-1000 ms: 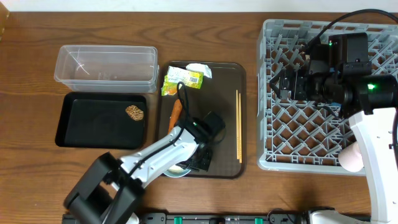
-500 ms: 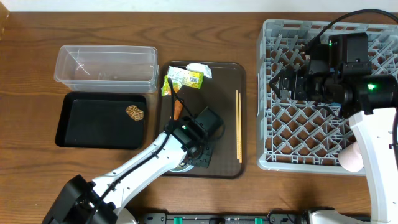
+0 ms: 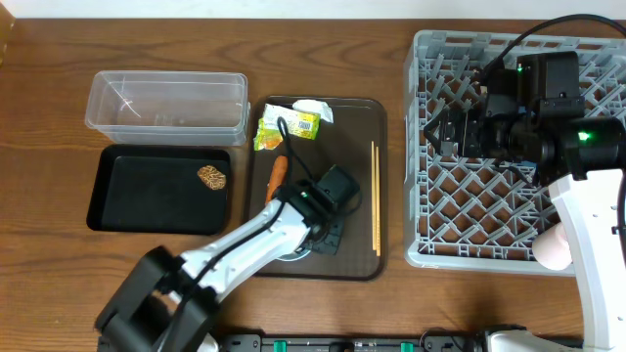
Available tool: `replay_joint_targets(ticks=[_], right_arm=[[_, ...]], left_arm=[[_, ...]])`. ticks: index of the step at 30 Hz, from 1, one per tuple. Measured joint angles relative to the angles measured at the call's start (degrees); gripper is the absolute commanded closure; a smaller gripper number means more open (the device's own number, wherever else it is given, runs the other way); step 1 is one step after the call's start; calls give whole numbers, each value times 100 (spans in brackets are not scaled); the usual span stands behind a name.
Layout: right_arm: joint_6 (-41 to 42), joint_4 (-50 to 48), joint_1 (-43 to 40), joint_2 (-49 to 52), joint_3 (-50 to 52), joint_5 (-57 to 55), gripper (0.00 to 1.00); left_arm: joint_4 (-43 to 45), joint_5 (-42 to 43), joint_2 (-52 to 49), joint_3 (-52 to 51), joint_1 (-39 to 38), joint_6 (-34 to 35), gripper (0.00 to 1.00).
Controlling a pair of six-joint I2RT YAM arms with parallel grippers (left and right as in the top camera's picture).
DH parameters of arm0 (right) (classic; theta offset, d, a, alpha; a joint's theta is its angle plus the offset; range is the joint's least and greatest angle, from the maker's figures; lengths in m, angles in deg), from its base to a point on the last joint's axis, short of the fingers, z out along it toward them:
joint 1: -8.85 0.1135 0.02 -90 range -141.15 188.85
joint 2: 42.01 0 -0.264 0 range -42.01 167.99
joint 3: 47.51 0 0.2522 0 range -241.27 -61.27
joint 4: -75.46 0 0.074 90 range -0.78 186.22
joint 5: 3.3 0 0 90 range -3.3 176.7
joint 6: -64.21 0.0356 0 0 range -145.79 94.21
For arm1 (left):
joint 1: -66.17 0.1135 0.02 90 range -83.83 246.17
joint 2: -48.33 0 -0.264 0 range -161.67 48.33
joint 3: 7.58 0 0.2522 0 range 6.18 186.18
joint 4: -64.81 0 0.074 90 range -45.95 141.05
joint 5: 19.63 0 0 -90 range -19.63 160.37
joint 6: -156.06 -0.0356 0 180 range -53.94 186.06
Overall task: Sort waste into correct bins and load items into the dishwasher rack
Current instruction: 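Lift the light-blue bowl of rice with the left gripper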
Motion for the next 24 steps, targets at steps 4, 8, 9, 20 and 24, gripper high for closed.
replay_joint_targets(ticks=[4,8,9,20,24], right_arm=[[0,0,0,0,0,0,9],[0,0,0,0,0,0,9],[0,2,0,0,0,0,9],[0,2,0,0,0,0,8],[0,2,0,0,0,0,8]], left_arm=[[188,-7,-70,0,2,127,89],[256,98,-114,0,2,256,83],[273,118,-136,0,2,271,83],[367,223,-369,17,13,455,94],[280,225,-369,57,17,450,94]])
